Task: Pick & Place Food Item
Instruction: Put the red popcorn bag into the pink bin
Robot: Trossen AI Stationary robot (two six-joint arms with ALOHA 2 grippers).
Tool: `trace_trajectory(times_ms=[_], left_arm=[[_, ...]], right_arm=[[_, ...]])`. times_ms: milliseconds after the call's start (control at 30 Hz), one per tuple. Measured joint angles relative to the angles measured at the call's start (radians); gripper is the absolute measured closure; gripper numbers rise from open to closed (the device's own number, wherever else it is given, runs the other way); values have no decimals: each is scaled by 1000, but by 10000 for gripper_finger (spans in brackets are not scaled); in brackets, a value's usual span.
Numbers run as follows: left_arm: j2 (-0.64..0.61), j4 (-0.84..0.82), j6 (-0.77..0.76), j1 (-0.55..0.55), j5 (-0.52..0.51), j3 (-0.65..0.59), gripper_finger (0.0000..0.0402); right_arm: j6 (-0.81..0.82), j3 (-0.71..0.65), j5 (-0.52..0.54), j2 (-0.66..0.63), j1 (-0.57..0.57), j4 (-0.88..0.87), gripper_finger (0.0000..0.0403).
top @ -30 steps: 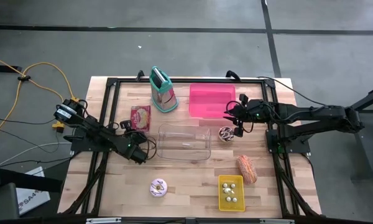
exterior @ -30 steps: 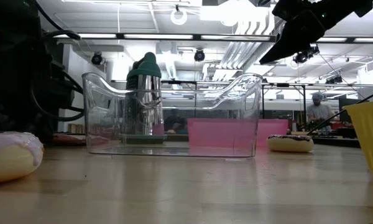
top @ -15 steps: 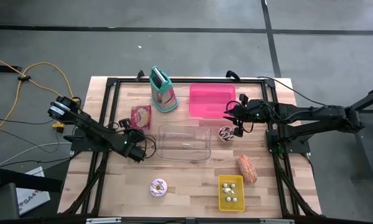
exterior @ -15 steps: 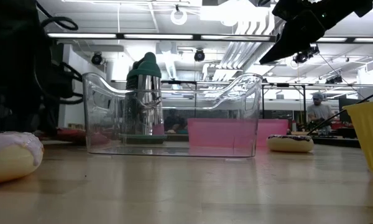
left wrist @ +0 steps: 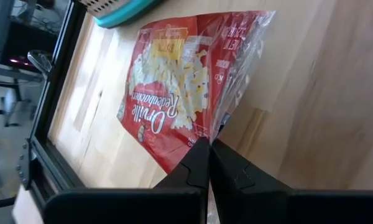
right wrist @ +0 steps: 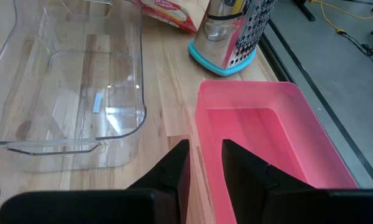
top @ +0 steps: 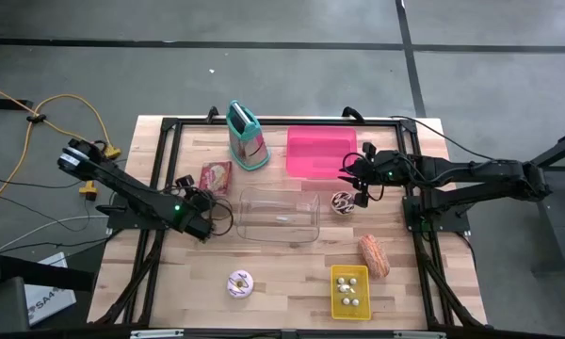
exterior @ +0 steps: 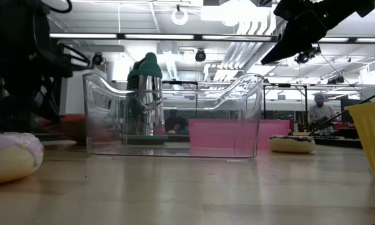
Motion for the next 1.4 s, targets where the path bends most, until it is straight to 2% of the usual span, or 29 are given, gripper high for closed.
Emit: trace_trajectory(times_ms=[467,800,967,1400], left_arm=[[-248,-1,1,0,-2,1,401],[-378,5,44,0,-2,2,401],[-413,7,55,0,-1,2,401],[-412,7,55,0,9,2,401]], right_arm=[[0,0,0,0,0,0,321],[0,0,0,0,0,0,321],[0,0,0,0,0,0,321],[0,0,0,0,0,0,321]])
